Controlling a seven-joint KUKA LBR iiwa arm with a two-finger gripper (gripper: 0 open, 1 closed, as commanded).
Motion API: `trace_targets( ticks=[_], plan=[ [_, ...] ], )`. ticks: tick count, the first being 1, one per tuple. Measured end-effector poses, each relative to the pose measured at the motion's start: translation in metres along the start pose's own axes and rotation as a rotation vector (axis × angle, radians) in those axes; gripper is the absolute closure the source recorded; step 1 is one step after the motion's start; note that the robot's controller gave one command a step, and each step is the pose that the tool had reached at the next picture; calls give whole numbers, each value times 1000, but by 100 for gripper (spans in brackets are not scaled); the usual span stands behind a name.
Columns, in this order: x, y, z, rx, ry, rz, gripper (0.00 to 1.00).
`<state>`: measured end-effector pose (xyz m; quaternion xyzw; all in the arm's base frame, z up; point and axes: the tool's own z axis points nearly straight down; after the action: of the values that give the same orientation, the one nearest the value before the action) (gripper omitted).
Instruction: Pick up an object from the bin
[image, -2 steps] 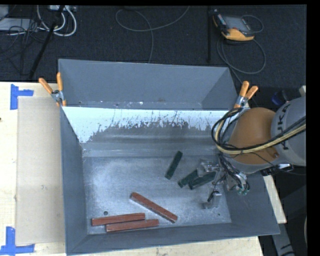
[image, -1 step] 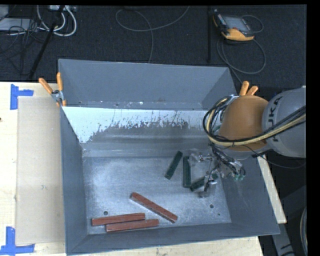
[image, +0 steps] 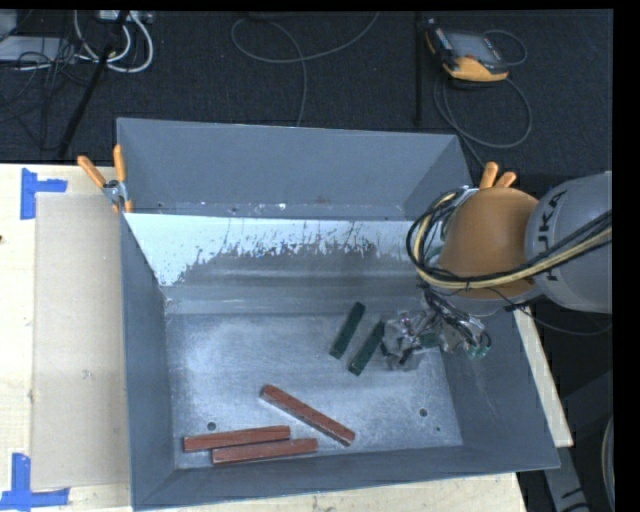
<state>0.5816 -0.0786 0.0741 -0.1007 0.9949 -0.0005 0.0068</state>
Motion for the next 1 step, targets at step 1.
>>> trace_targets(
  ticks=[1],
  plan=[
    [-7, 5, -27, -2, 8, -1, 100]
  ],
)
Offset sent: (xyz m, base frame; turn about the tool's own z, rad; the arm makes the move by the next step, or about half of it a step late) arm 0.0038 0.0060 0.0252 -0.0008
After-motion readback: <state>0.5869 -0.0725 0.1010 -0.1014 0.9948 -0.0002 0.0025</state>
